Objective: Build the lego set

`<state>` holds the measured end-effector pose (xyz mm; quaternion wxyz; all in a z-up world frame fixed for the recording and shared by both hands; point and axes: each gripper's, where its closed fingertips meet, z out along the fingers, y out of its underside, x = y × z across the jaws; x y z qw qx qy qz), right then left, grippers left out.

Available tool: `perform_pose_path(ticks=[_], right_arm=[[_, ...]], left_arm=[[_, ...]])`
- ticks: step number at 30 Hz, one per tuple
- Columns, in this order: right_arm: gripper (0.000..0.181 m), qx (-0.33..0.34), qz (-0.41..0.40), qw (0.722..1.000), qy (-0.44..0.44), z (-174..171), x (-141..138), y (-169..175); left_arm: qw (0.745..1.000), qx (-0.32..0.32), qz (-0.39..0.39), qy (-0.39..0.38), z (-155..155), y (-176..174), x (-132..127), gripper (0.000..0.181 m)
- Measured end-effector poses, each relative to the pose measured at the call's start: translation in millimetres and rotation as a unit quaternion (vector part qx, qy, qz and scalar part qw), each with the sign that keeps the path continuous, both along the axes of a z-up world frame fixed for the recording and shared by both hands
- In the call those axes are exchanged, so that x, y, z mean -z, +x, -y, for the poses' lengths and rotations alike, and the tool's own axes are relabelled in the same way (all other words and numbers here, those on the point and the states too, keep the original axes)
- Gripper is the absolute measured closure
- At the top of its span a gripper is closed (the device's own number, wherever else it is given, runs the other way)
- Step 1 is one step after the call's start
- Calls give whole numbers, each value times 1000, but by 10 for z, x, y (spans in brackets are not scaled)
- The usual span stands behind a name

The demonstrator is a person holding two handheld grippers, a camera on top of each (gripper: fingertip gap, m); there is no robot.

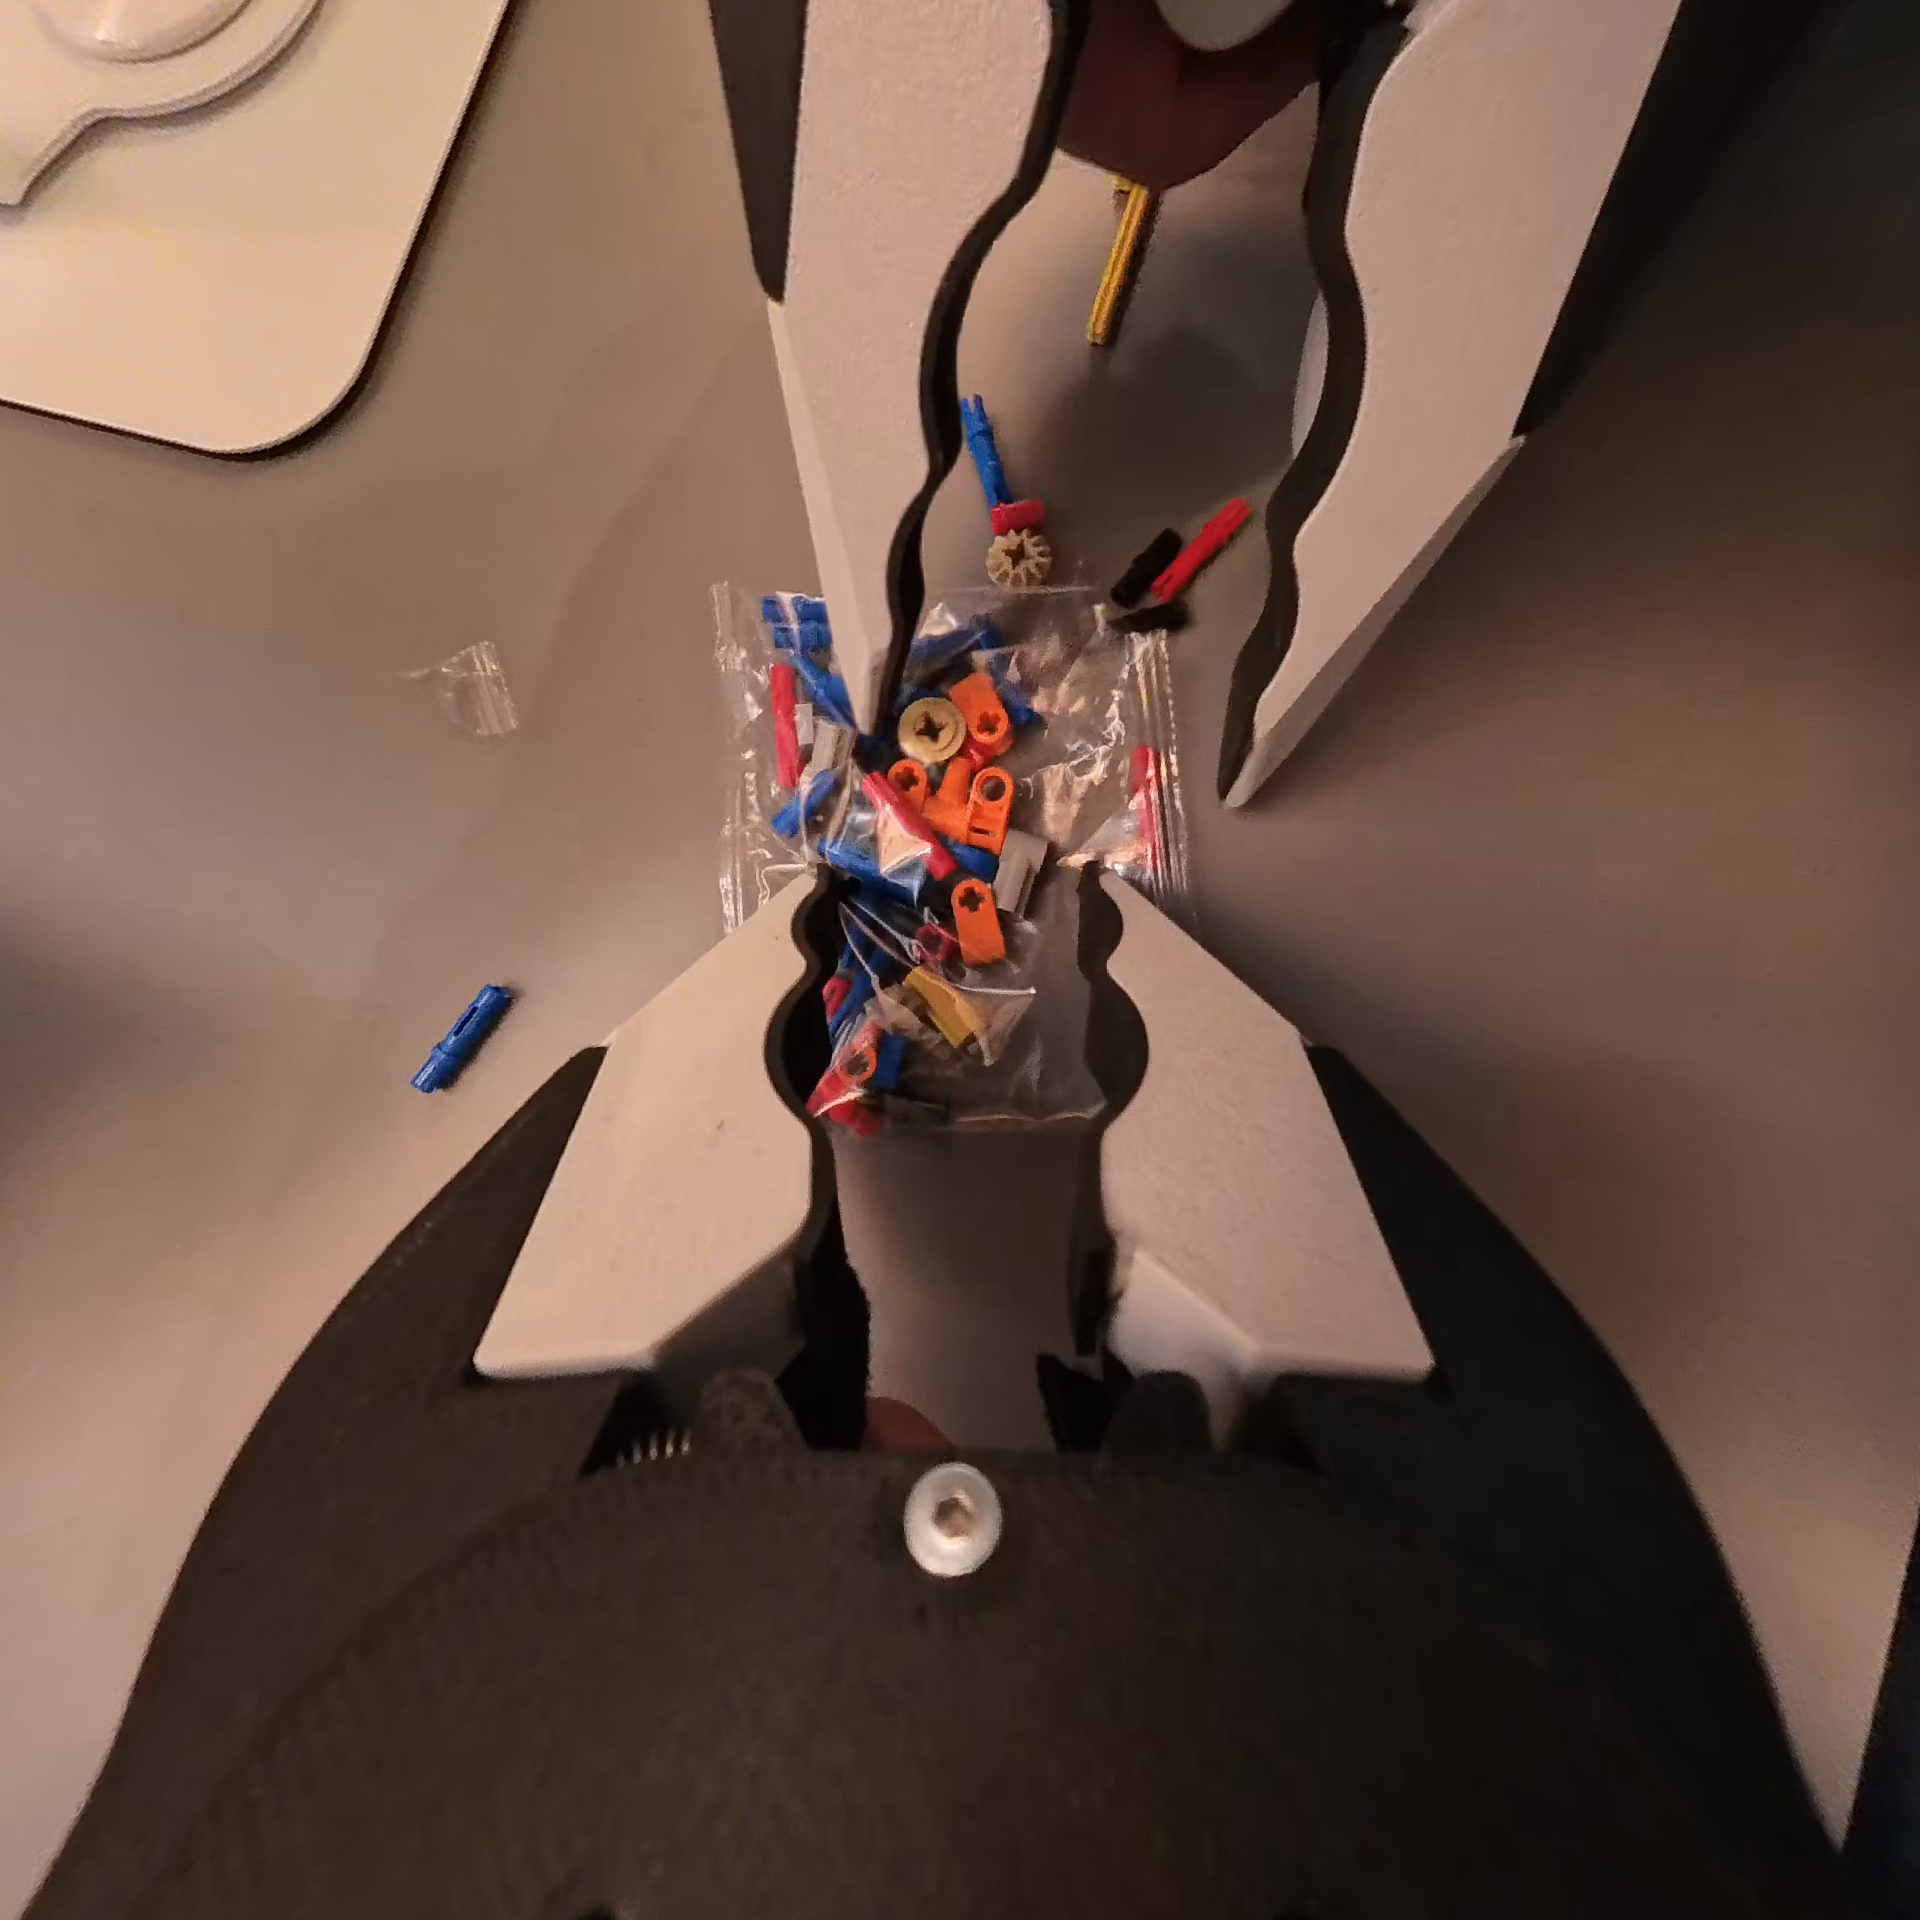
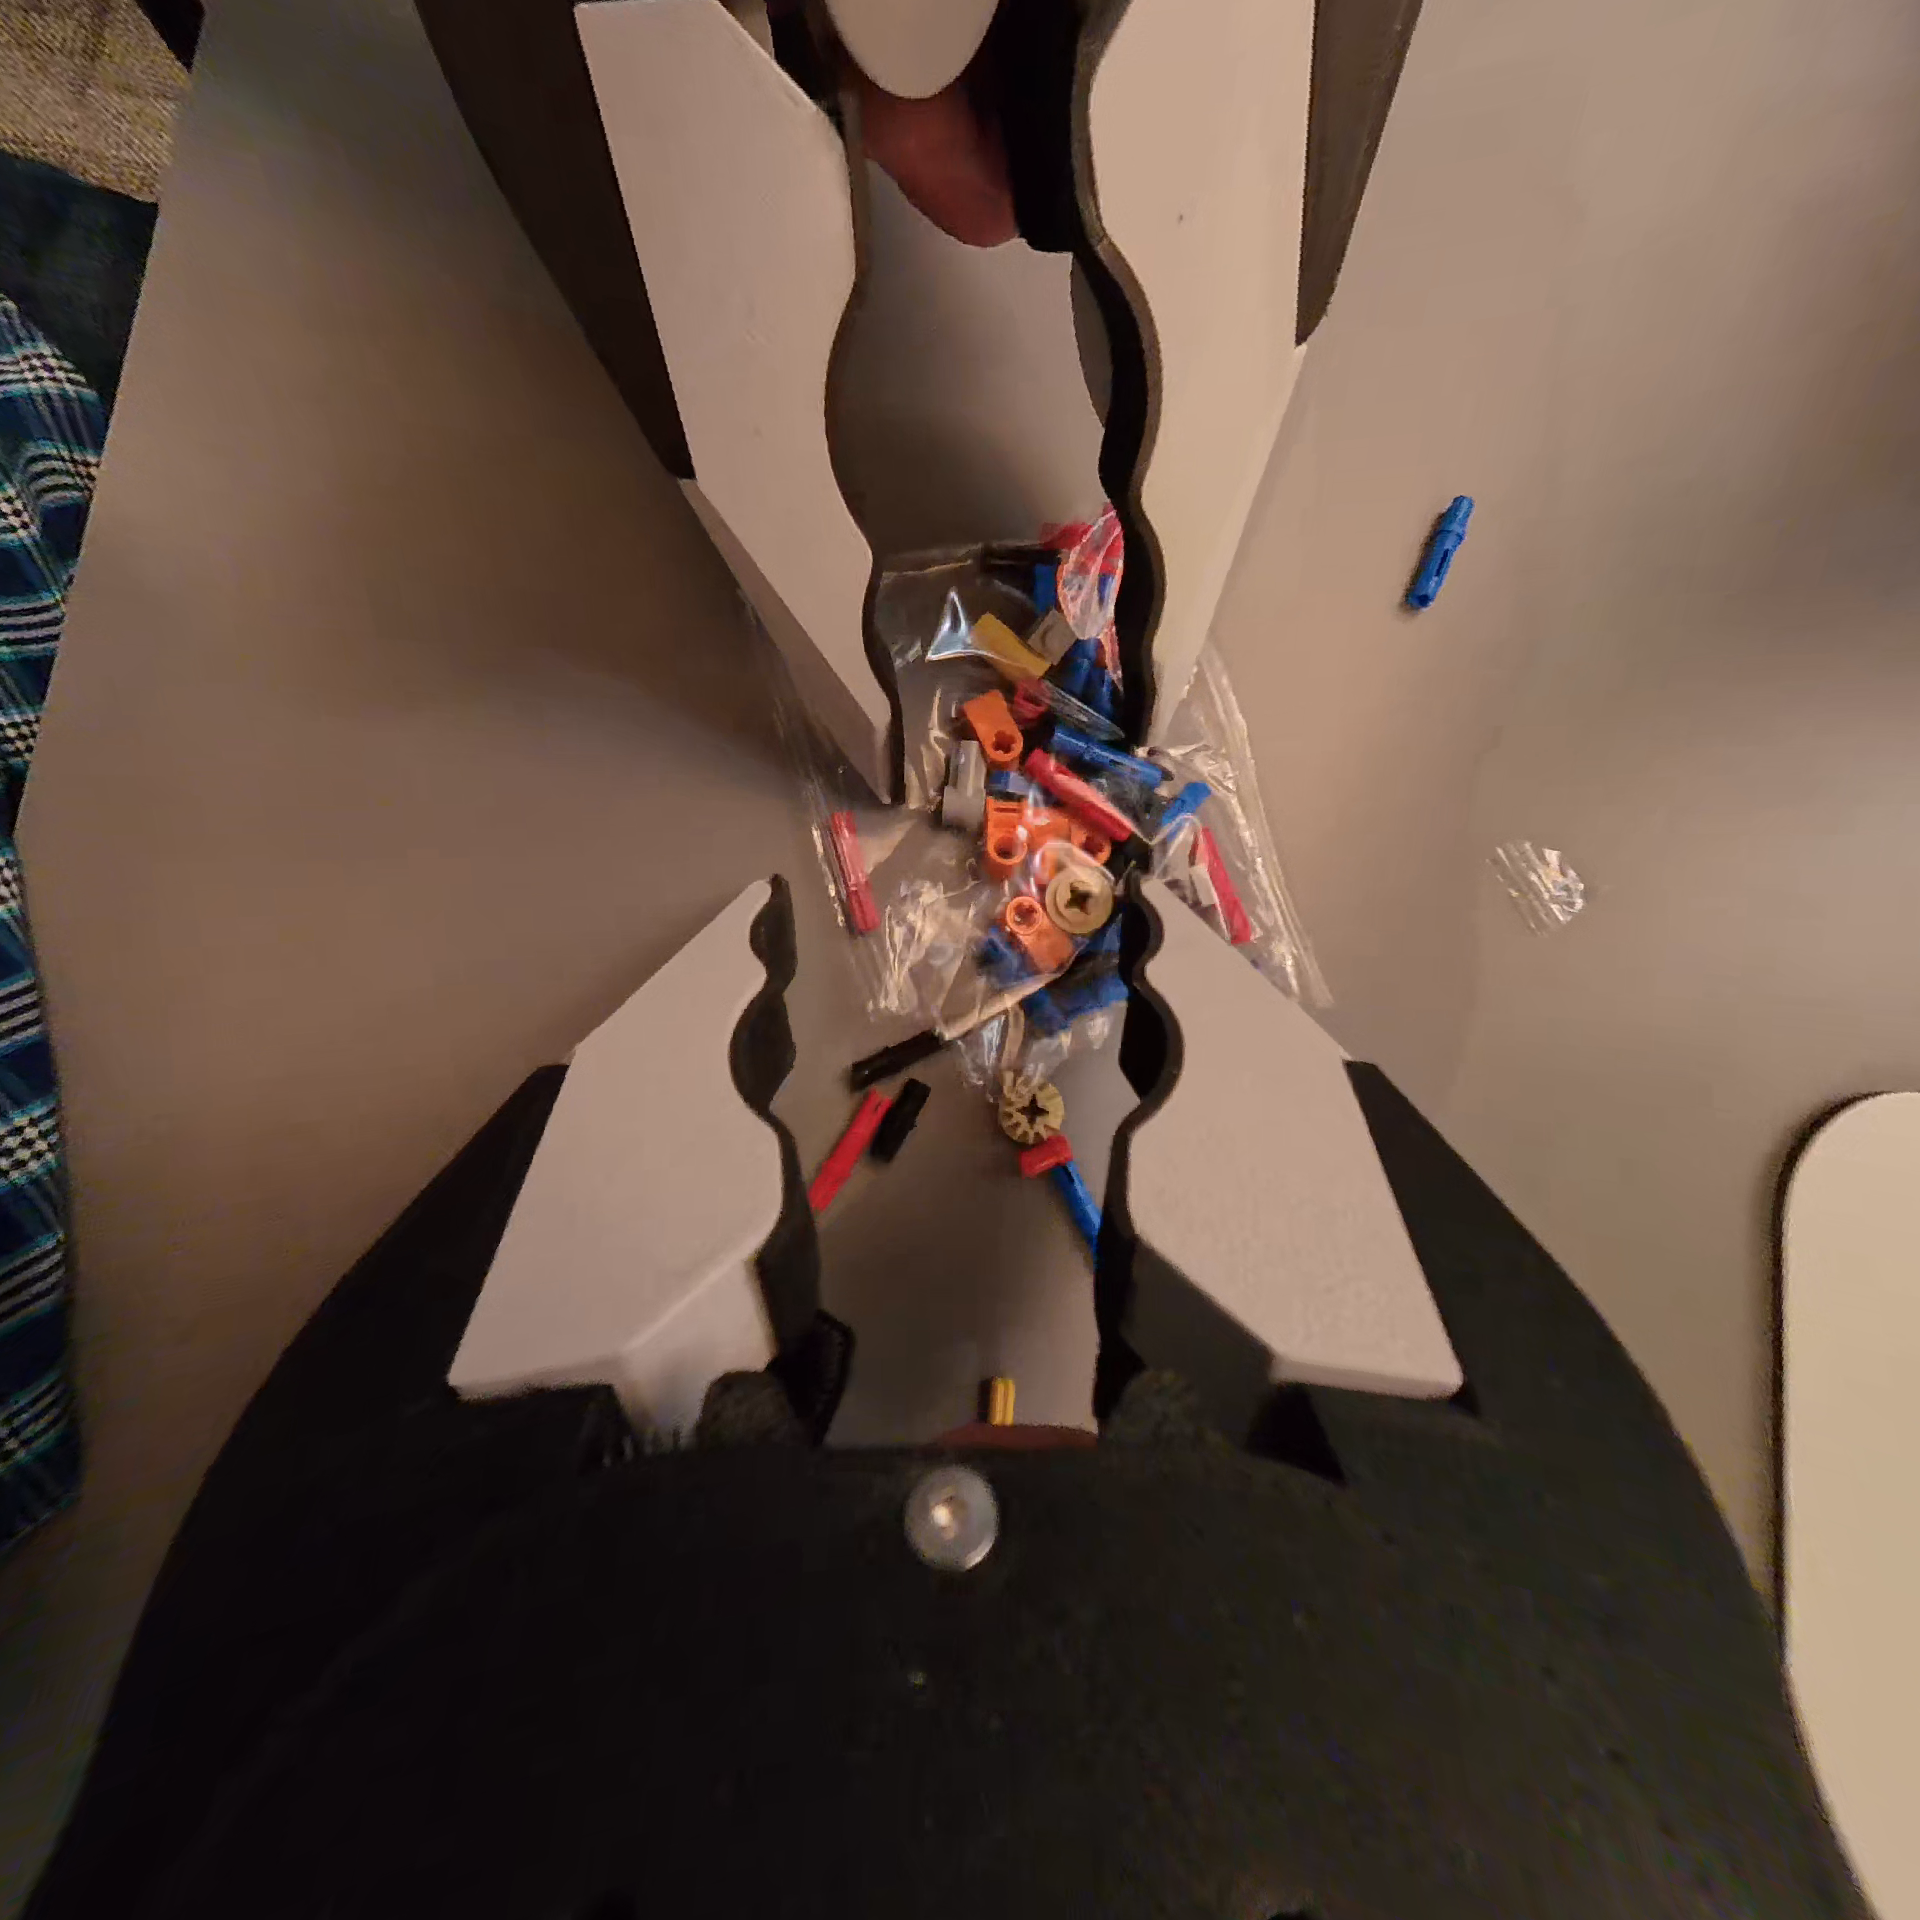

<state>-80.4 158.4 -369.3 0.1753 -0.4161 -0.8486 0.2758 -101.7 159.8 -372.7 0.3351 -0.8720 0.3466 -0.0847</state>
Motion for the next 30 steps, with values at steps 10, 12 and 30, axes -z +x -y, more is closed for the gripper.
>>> perform_pose_path(ticks=[10,12,30], right_arm=[[109,7,-5,1000,3,5,-32,-36],[111,0,-3,1000,13,23,4,-34],[125,2,22,1000,-14,13,-7,47]], left_arm=[[1000,-2,1,0,1,3,0,137],[1000,-2,1,0,2,4,1,136],[1000,-9,7,-8,28,-13,9,135]])
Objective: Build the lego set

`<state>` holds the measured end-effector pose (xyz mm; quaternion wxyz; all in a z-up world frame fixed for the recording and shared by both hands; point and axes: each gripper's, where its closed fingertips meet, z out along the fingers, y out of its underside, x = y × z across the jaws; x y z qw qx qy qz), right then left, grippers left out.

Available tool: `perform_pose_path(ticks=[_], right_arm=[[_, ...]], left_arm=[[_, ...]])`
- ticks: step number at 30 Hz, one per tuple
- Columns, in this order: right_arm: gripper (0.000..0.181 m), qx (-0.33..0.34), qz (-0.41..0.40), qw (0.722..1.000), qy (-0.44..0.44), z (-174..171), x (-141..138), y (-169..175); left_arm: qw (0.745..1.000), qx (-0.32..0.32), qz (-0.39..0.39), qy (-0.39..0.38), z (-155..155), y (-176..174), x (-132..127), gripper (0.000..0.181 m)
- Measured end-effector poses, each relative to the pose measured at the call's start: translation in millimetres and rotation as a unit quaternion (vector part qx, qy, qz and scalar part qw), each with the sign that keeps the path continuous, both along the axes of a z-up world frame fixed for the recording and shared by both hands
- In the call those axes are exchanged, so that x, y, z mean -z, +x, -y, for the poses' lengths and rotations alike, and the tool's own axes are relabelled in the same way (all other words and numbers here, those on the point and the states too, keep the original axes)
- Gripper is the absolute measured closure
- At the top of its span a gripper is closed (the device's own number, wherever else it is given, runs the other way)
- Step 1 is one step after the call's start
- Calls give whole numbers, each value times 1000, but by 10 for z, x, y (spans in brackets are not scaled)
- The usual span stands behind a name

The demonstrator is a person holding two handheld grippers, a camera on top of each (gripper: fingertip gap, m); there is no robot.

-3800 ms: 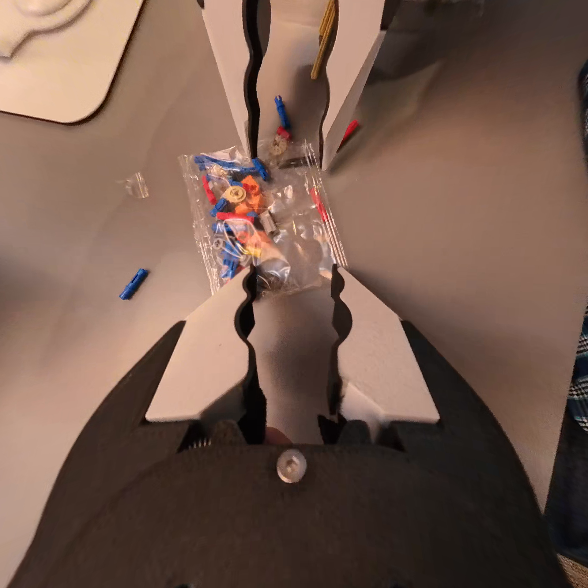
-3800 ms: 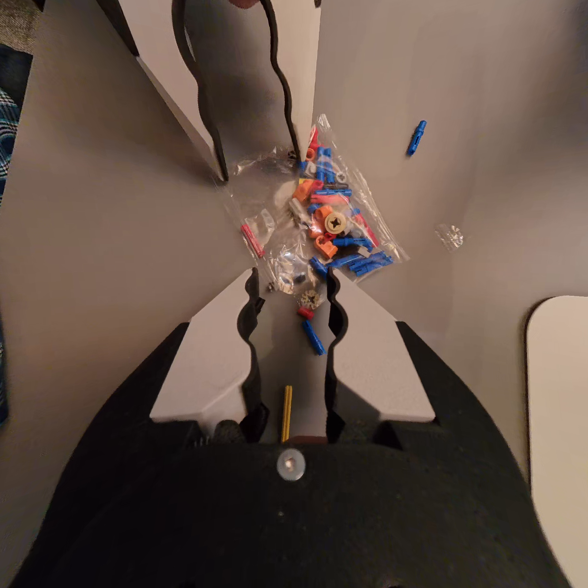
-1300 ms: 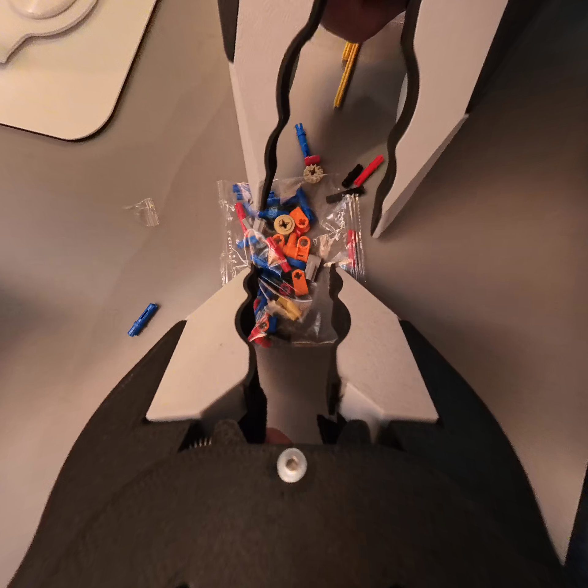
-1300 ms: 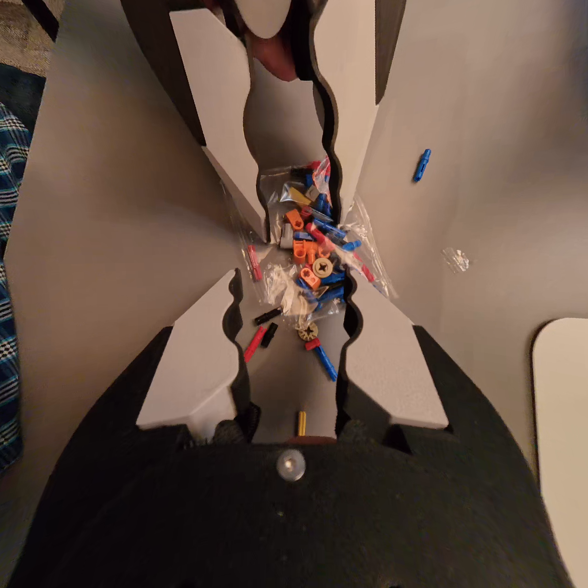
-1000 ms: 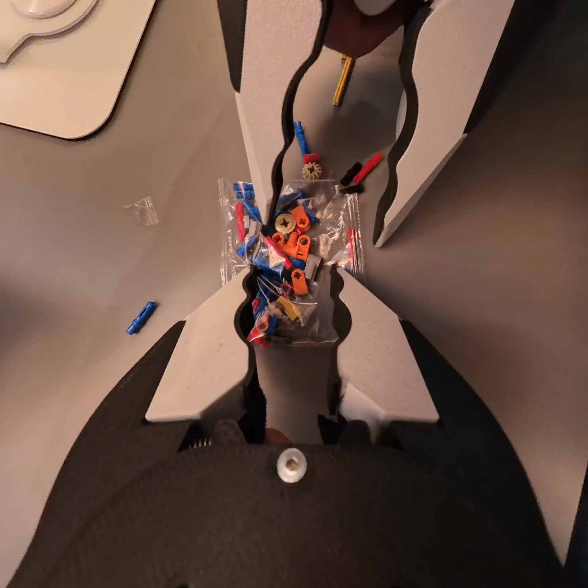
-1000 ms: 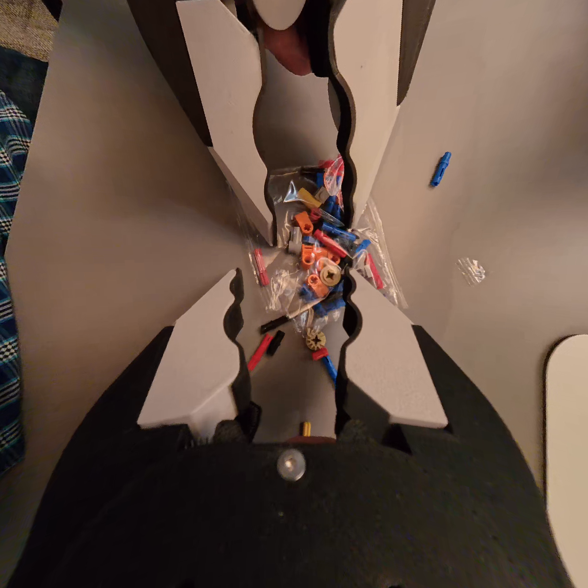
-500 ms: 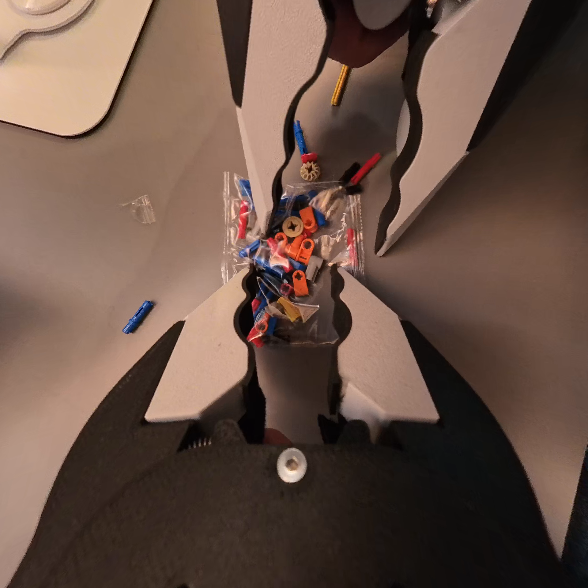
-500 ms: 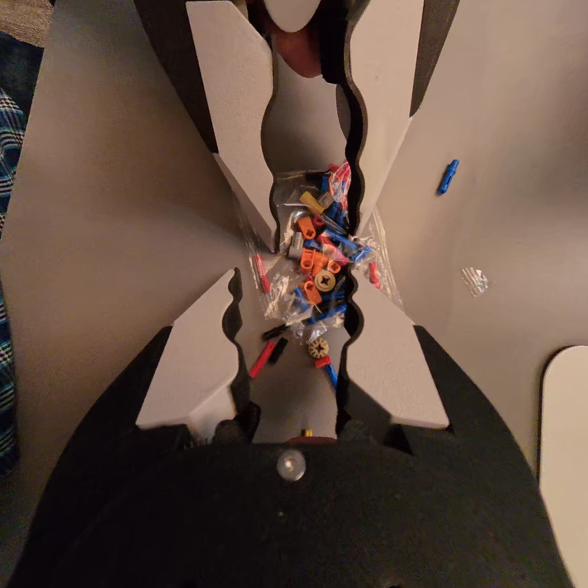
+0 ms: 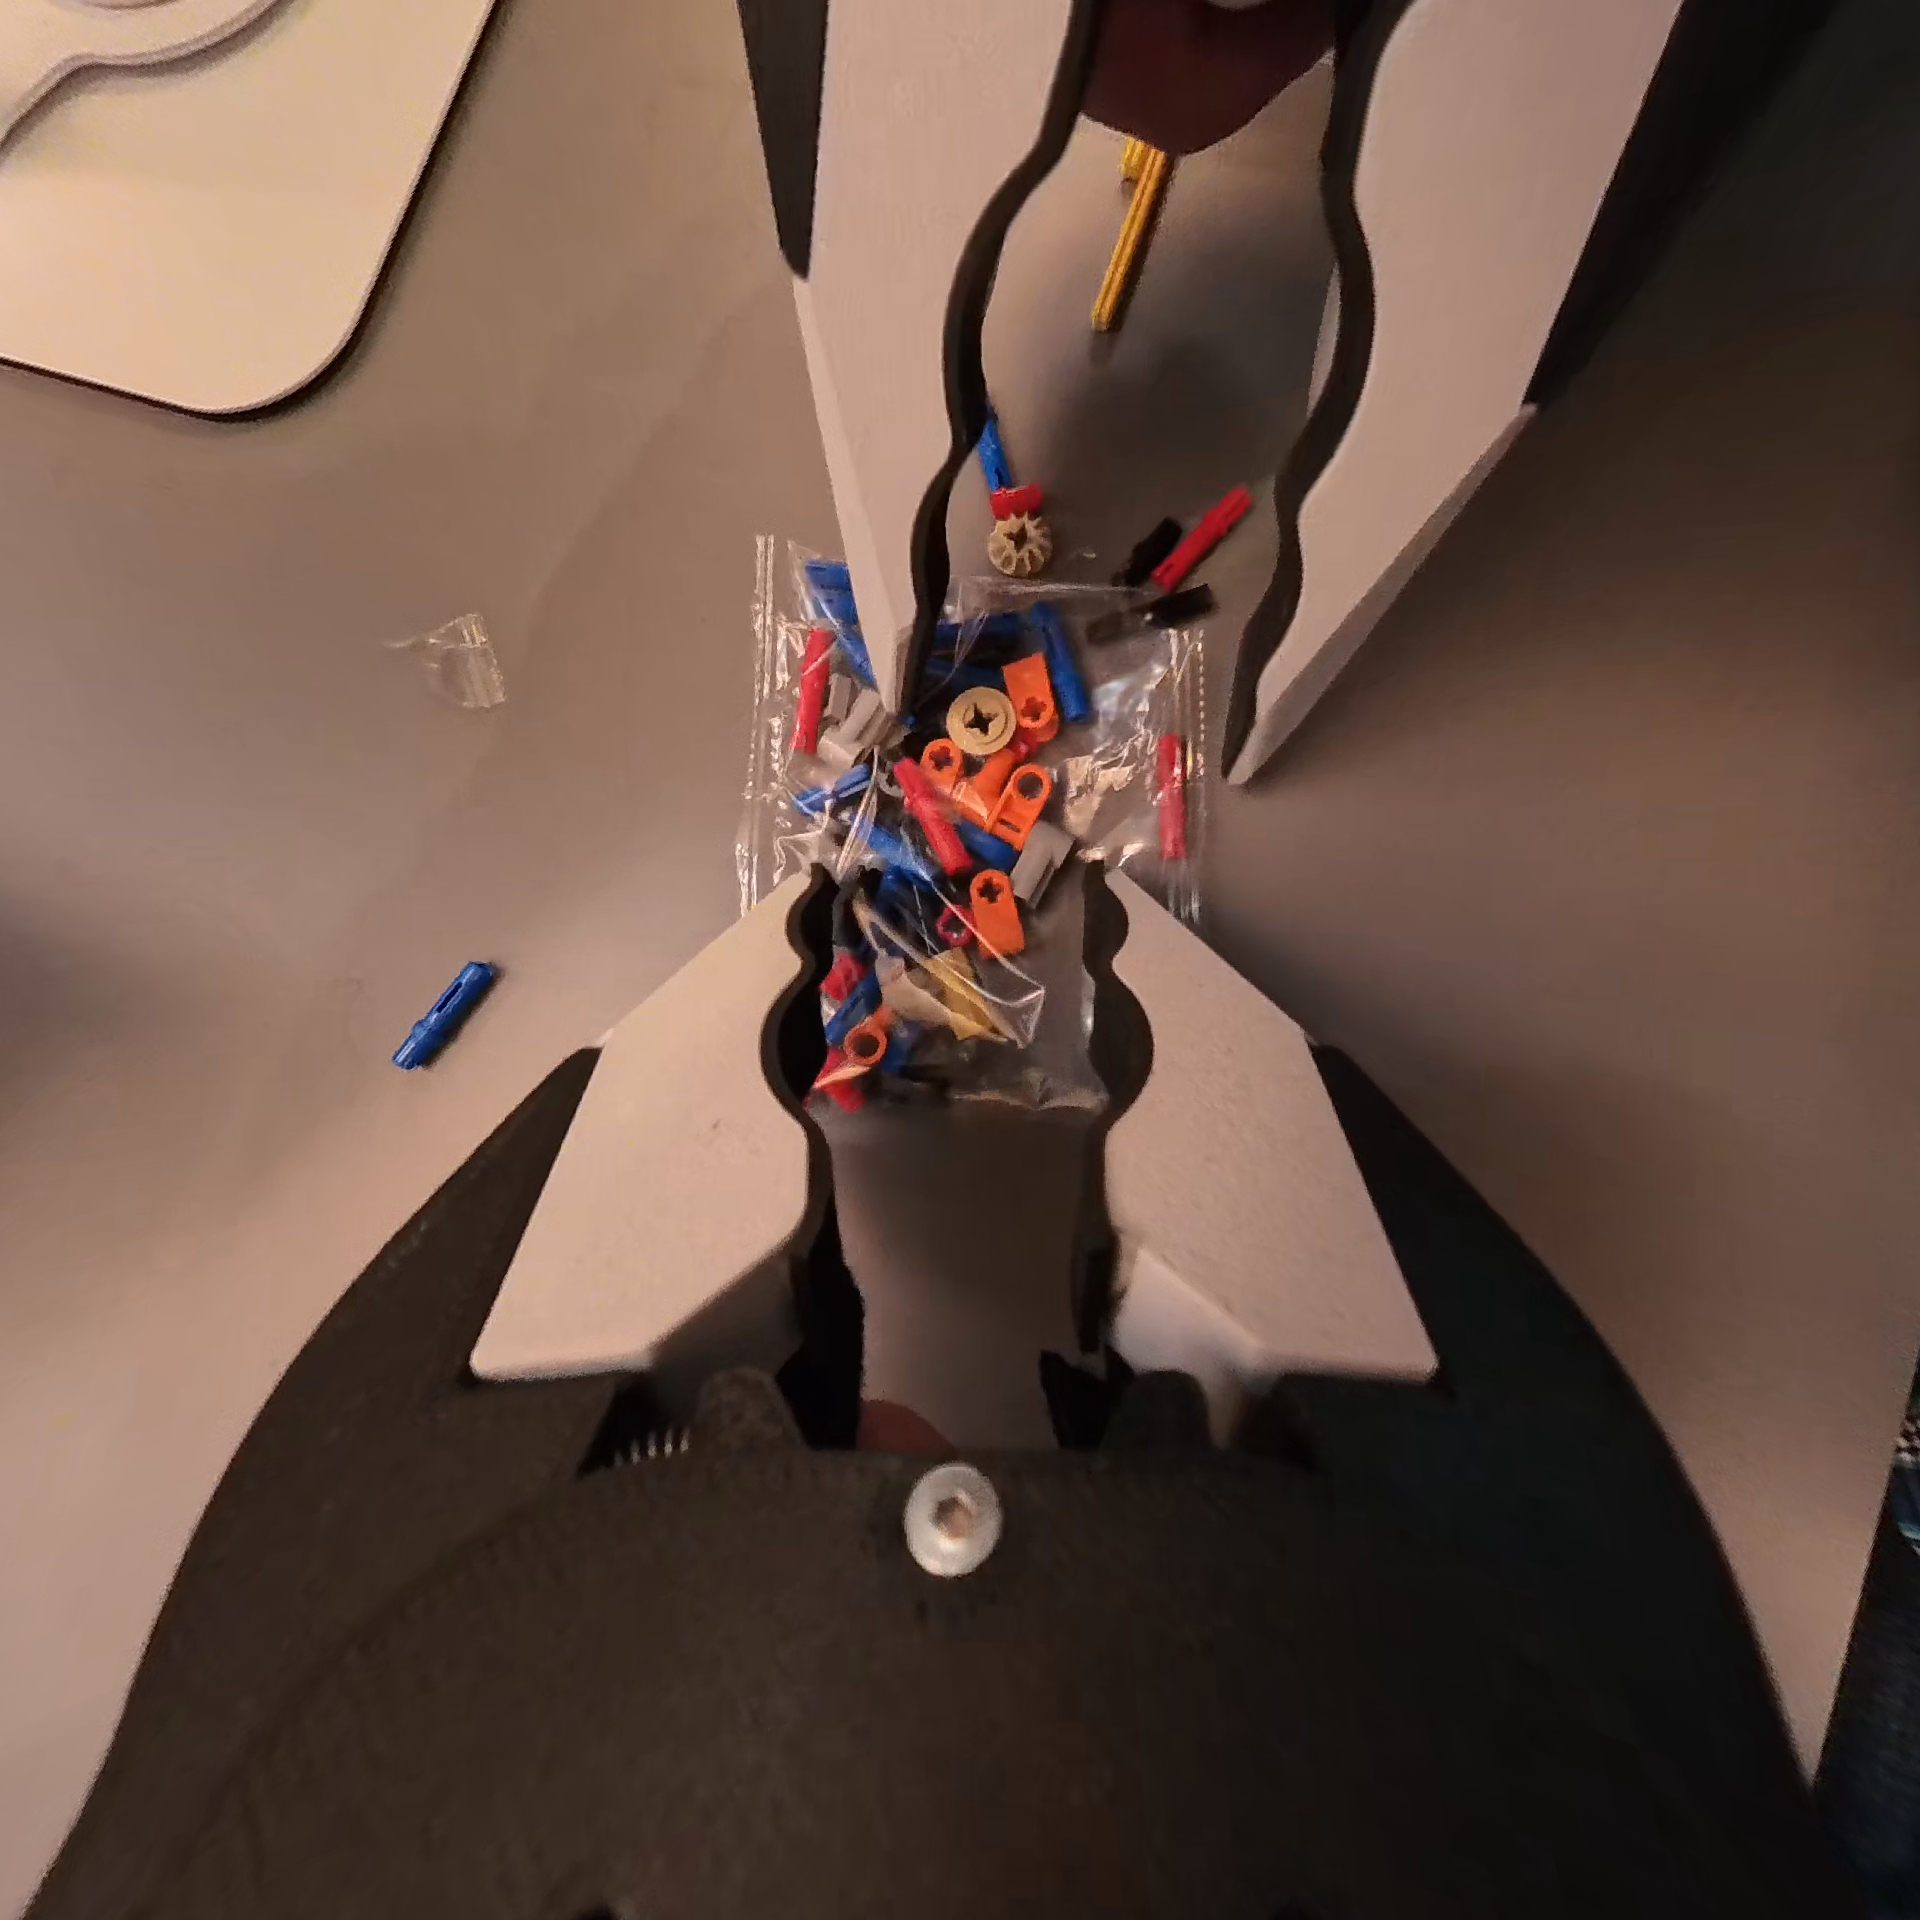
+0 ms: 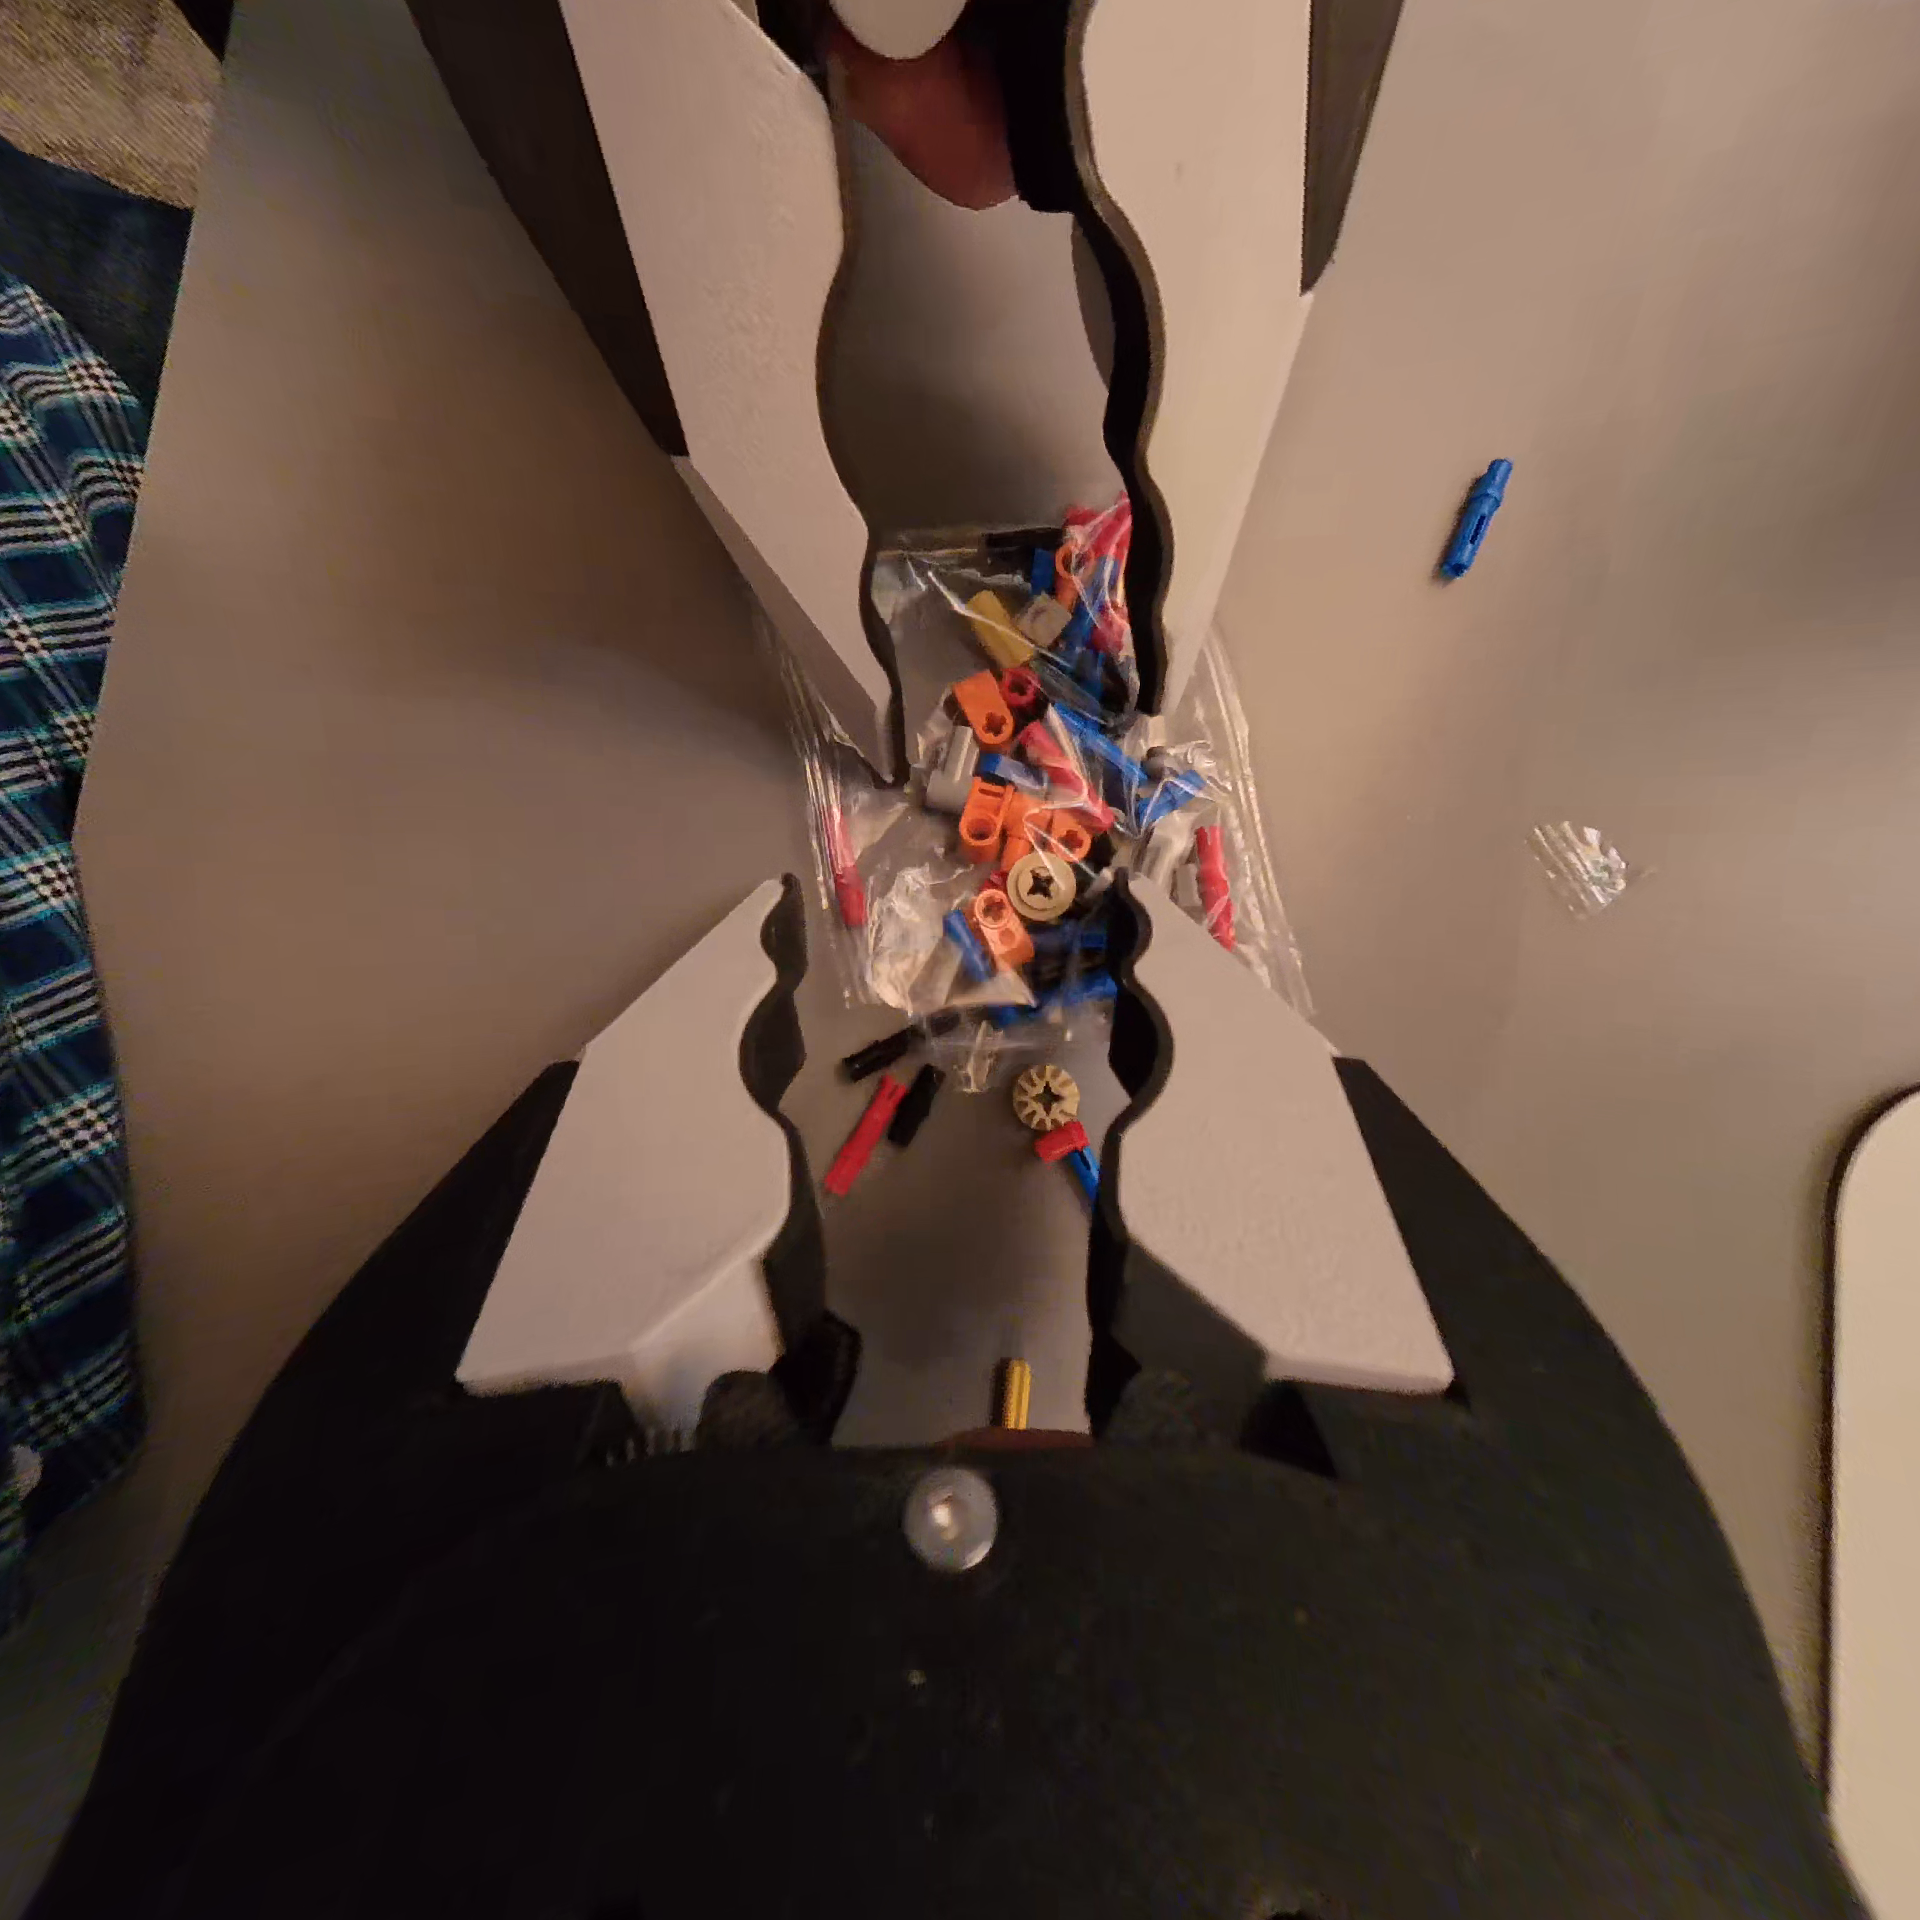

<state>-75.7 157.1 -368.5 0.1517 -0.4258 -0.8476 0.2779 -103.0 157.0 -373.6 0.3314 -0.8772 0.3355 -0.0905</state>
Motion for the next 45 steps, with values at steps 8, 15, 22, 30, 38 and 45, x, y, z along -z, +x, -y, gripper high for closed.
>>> perform_pose_path(ticks=[8,15,22,30,38,45], right_arm=[[125,10,-3,1000,-17,-22,-11,4],[123,14,-3,1000,-24,-29,-20,-2],[126,28,-9,999,-19,-87,-14,9],[141,38,-10,999,-12,-112,2,5],[151,59,-17,998,-17,-162,10,-8],[165,86,-22,996,-27,-241,6,-22]], left_arm=[[1000,4,-2,-3,19,-24,-5,133],[1000,4,1,-5,26,-32,-12,132],[1000,0,0,-6,5,-26,4,134],[1000,-22,3,-10,-21,-25,7,137],[999,-45,6,-15,-43,-23,10,142],[997,-68,6,-17,-58,-27,10,146]])
